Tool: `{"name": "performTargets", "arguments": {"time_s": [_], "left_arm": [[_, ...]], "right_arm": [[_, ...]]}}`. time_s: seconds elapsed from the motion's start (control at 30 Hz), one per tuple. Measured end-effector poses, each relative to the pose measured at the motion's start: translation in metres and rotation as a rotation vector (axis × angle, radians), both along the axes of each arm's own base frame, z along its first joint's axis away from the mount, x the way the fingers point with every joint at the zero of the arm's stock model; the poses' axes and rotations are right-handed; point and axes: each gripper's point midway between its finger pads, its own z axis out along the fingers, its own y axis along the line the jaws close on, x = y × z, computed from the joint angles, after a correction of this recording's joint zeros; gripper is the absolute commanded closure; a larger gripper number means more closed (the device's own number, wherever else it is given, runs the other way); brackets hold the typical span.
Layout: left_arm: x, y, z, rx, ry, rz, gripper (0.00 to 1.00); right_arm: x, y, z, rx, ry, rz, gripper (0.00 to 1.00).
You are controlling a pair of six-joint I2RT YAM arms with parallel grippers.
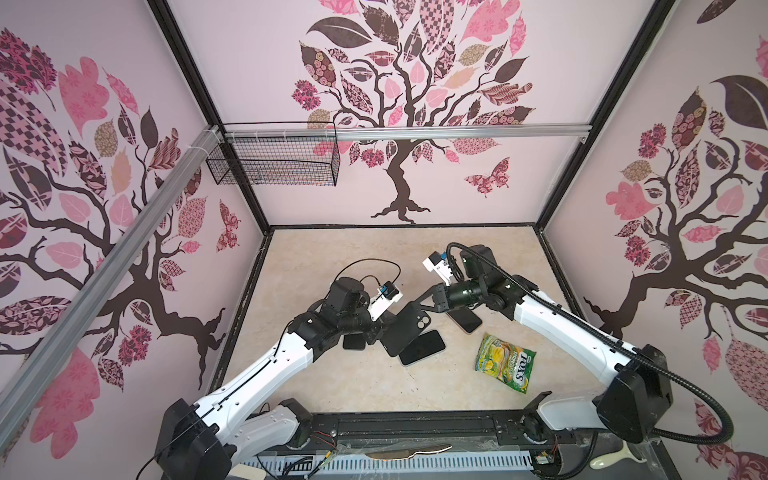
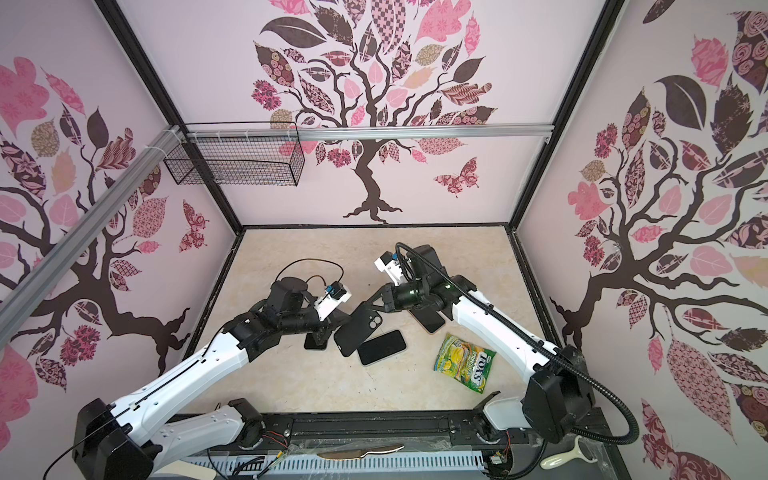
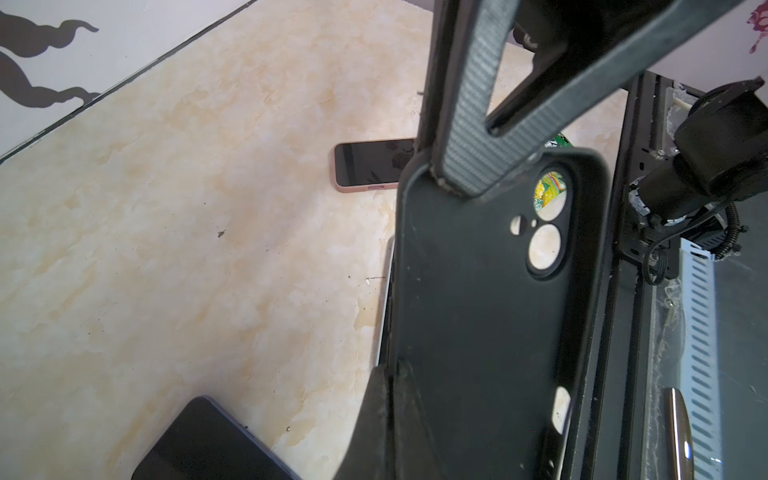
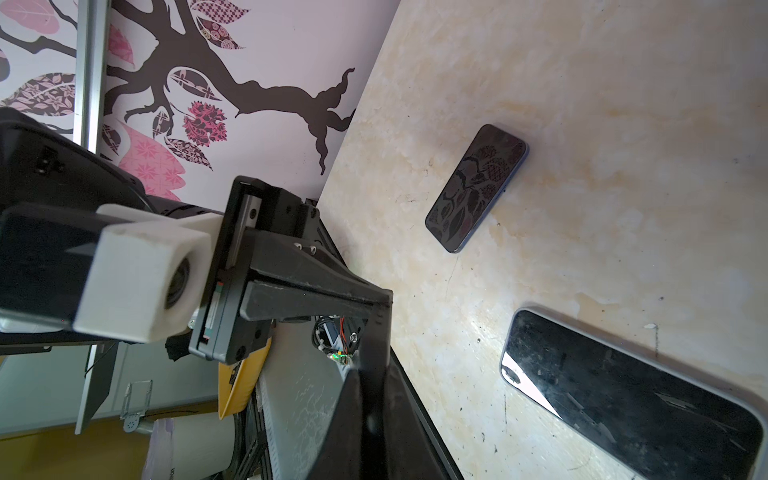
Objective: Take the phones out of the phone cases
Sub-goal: 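Open the right gripper off the case and withdraw while the left holds it, then lay the black case down with the left gripper while the right moves away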
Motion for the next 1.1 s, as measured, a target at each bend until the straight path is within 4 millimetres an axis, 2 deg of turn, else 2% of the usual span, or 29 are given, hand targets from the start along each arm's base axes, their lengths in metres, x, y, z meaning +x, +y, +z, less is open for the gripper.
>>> {"name": "performTargets", "arguments": {"time_s": [0.07, 0.2, 0.3, 0.37, 0.53, 0.7, 0.8, 0.97, 1.1], "left_arm": [[0.008, 0.006, -0.004, 0.031, 0.022, 0.064, 1.00], [0.032, 0.025, -0.007, 0.074, 0.073, 0.215, 1.00], [0.055, 0.049, -0.012, 0.090, 0.112, 0.353, 1.00], [0.070, 0.066, -0.016, 0.116, 0.138, 0.440, 1.00], [0.107, 0.083, -0.024, 0.131, 0.219, 0.553, 1.00], [0.140, 0.098, -0.048, 0.143, 0.304, 0.634, 1.00], [0.156, 0.103, -0.067, 0.154, 0.360, 0.660, 1.00], [0.186, 0.112, -0.090, 0.169, 0.422, 0.696, 1.00], [0.202, 0.124, -0.110, 0.190, 0.484, 0.730, 1.00]], "right_arm": [[0.006, -0.003, -0.003, -0.021, -0.025, -0.032, 0.42], [0.017, -0.016, -0.012, -0.081, -0.084, -0.133, 0.22], [0.030, -0.030, -0.022, -0.139, -0.113, -0.244, 0.01], [0.039, -0.042, -0.033, -0.192, -0.113, -0.326, 0.00], [0.060, -0.068, -0.050, -0.271, -0.151, -0.515, 0.01], [0.051, -0.094, -0.057, -0.245, -0.273, -0.605, 0.00], [0.047, -0.103, -0.045, -0.210, -0.352, -0.635, 0.01], [0.046, -0.108, -0.006, -0.150, -0.479, -0.648, 0.00], [0.046, -0.106, 0.005, -0.144, -0.510, -0.636, 0.00]]}}
